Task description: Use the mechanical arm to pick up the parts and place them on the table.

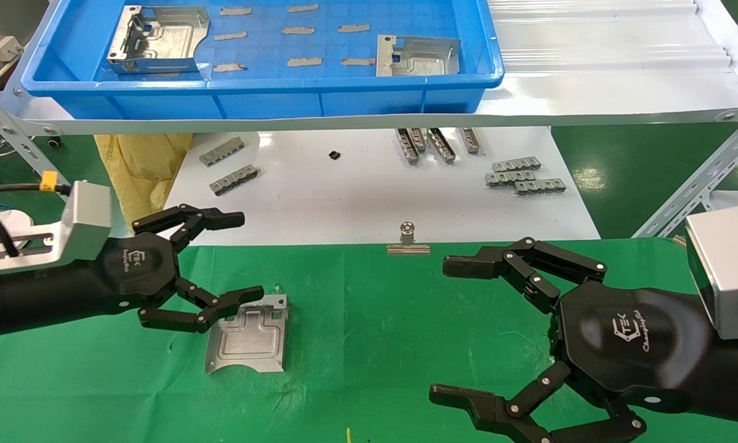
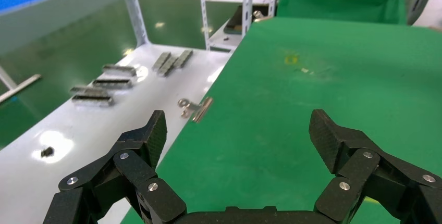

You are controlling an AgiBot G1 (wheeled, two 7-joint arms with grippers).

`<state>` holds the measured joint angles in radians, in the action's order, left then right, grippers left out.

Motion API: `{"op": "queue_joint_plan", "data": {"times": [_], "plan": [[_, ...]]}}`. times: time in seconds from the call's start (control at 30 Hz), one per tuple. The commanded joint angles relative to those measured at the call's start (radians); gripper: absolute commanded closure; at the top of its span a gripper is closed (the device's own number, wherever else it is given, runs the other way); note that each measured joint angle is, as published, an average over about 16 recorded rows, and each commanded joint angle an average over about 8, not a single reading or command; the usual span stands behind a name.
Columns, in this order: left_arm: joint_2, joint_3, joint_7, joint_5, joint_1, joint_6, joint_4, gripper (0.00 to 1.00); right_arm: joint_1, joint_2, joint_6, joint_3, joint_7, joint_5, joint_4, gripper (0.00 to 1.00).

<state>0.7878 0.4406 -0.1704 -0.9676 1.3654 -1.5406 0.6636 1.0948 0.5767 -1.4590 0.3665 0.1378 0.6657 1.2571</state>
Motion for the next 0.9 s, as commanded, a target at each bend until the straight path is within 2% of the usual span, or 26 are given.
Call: {"op": "queue_joint_plan", "data": {"times": [0.03, 0.9], "plan": [[-0.013, -0.012, 0.026, 0.017, -0.021, 0.003, 0.045, 0.0, 0.0, 0.0, 0.0, 0.0, 0.0, 0.0, 0.0, 0.0], [-0.173, -0.157, 0.35, 0.232, -0.285, 0.043, 0.608, 0.0, 0.0, 0.0, 0.0, 0.0, 0.0, 0.0, 0.0, 0.0]]}}
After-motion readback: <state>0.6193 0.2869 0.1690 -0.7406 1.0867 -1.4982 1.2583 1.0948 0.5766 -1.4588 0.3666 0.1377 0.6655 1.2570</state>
